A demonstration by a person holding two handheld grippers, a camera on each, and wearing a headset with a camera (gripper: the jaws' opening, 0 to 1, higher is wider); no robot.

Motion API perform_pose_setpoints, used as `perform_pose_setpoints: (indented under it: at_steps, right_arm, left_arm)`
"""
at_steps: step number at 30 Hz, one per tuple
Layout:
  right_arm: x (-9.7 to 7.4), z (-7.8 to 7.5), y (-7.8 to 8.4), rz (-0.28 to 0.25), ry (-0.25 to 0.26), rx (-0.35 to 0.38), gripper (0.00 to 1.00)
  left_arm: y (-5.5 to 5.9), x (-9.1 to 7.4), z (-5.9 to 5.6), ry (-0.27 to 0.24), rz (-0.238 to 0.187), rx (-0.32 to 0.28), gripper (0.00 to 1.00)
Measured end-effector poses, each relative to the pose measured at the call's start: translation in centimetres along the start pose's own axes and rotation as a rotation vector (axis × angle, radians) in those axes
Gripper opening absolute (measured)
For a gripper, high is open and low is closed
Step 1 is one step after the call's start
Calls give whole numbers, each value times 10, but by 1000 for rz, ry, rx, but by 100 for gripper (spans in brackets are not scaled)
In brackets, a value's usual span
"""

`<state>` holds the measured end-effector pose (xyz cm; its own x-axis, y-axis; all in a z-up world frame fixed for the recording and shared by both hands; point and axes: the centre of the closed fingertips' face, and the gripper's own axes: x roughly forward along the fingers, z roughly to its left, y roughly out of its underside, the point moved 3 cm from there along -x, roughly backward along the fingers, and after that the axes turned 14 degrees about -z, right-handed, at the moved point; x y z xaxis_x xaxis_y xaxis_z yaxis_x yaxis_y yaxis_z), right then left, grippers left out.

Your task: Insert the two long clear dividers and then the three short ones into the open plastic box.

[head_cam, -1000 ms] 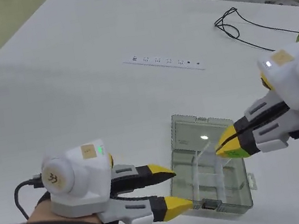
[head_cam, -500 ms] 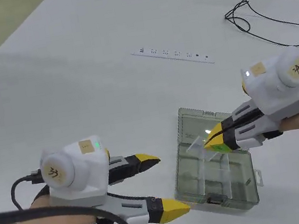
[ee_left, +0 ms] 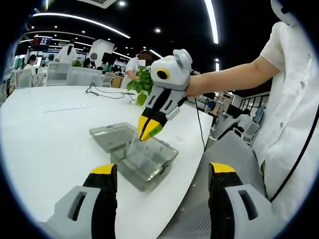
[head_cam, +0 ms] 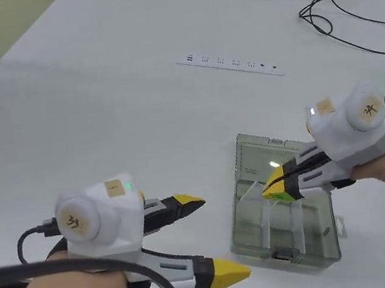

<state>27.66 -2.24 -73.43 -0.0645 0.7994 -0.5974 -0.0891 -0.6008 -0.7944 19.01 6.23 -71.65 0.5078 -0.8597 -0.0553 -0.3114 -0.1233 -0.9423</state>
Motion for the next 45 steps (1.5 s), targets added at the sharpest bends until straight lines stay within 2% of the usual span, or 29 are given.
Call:
perform_pose_setpoints:
  at_steps: [5, 11, 15, 28, 38, 45]
  right_arm:
    - [1, -1, 4, 4, -2, -10, 2]
    - [7, 1, 6, 25, -17, -82, 2]
    - [12, 0, 6, 34, -16, -90, 2]
    - [27, -4, 16, 84, -6, -50, 2]
    - [35, -2, 24, 119, -13, -48, 2]
    - [41, -3, 30, 144, -13, -37, 2]
  left_arm:
    - [0, 0, 1, -2, -1, -5, 75]
    - [-1, 2, 1, -1, 0, -6, 74]
    - [-2, 3, 1, -2, -6, -7, 74]
    - [-2, 5, -1, 7, -3, -4, 75]
    - [0, 5, -1, 12, 8, 4, 76]
    - [2, 7, 3, 7, 19, 27, 82]
